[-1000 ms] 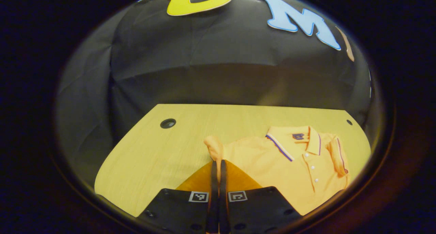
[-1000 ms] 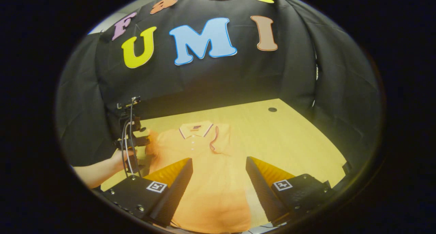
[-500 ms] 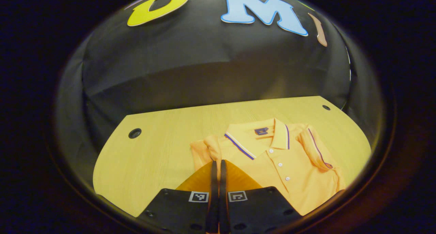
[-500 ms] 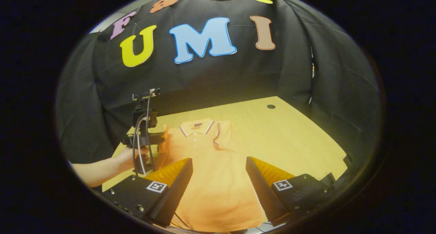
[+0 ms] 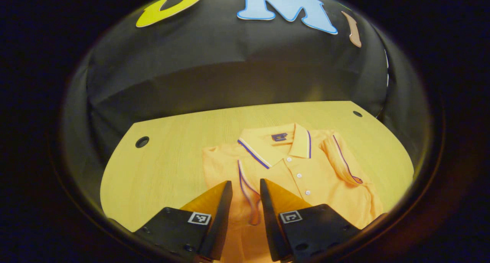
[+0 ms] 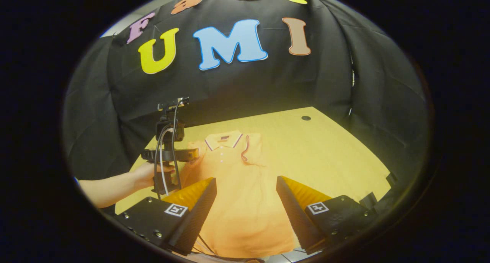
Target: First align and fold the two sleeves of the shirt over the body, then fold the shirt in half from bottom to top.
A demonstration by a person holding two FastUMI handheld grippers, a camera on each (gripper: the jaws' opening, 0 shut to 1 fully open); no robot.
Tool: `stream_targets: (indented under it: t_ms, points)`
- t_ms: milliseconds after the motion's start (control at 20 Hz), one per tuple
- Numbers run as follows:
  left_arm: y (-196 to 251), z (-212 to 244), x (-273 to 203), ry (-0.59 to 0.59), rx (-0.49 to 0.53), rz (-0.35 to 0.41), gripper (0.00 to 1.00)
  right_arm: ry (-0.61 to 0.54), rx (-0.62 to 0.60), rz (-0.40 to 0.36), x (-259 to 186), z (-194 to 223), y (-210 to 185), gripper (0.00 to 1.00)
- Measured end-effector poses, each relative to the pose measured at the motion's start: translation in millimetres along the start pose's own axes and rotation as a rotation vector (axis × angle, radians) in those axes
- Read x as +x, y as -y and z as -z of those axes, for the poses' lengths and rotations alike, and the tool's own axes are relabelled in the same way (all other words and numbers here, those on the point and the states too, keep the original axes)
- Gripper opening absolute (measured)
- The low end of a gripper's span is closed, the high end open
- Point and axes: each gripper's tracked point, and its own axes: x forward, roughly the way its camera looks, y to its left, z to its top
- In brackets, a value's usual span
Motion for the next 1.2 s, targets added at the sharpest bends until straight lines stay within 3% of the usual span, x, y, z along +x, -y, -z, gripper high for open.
stream_targets:
  t_ms: [100,250,450,850,1200]
  points:
    - [6,3,-14,0.014,-0.001,0.006,0.55,-0.003,-0.023,-0.006,-2,6,4,0.97]
    - [13,11,-45,0.028,-0.018,0.011,0.72,-0.015,-0.047,-0.025,-6,18,9,0.98]
    - [21,37,-95,0.033,-0.077,0.004,0.87,-0.029,-0.084,-0.060,-15,38,15,0.98]
    - [35,121,-193,0.008,-0.135,-0.059,0.89,-0.083,-0.219,-0.113,-32,84,40,0.98]
    - [44,176,-257,0.001,-0.090,-0.033,0.90,-0.152,-0.213,-0.106,-33,130,46,0.98]
